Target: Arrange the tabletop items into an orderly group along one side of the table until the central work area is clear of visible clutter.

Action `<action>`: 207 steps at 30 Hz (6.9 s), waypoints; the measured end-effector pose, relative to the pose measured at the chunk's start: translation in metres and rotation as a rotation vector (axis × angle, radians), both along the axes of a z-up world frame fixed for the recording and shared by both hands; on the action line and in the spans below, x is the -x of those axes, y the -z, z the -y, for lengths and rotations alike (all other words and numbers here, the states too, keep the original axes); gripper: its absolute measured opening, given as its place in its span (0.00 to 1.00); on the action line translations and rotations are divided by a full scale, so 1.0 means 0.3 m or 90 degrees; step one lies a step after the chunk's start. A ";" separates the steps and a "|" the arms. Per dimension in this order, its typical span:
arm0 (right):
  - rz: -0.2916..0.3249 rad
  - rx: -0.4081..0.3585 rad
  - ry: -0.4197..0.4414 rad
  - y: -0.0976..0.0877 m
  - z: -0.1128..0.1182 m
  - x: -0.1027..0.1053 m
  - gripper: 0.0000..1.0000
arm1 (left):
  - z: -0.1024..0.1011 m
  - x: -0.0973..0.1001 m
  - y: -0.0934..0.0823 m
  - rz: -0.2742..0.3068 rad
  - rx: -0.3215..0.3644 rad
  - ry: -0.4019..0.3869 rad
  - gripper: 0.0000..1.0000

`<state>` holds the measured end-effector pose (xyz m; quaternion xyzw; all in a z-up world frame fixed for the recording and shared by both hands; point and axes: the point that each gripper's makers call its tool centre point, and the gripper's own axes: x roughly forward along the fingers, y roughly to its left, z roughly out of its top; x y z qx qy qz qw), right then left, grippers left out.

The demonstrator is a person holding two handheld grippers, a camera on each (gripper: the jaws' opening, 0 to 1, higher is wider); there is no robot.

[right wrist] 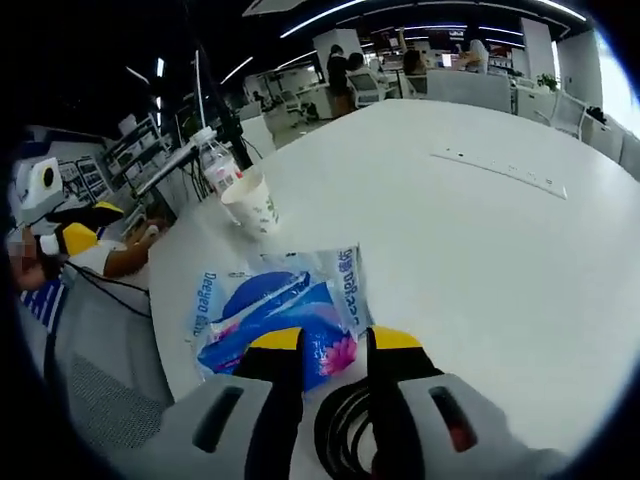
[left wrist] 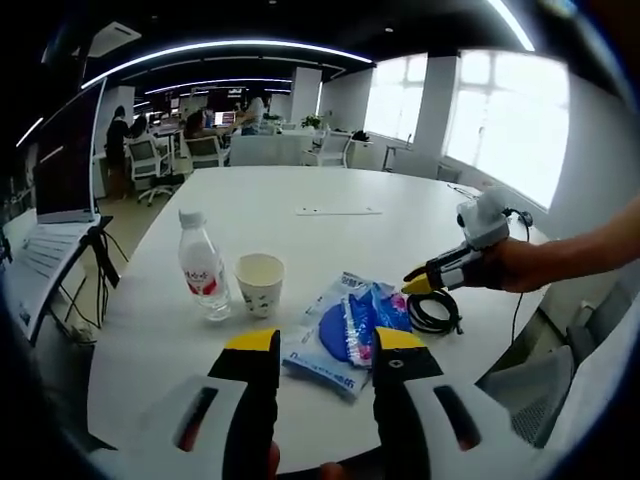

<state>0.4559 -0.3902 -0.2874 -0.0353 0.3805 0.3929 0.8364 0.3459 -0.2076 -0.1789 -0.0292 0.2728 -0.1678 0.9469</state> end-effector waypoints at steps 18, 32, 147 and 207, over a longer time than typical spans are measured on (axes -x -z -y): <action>-0.017 0.034 -0.061 0.030 -0.073 -0.045 0.22 | -0.002 0.001 -0.003 -0.001 -0.003 -0.002 0.35; -0.020 0.033 -0.057 0.043 -0.061 -0.047 0.00 | -0.014 0.003 -0.005 0.000 -0.001 -0.009 0.35; -0.075 -0.085 0.236 -0.028 0.278 -0.127 0.00 | 0.026 -0.004 -0.004 0.001 0.018 0.002 0.35; -0.063 0.020 0.269 0.047 0.518 -0.180 0.12 | 0.057 0.022 0.028 -0.025 0.006 0.006 0.35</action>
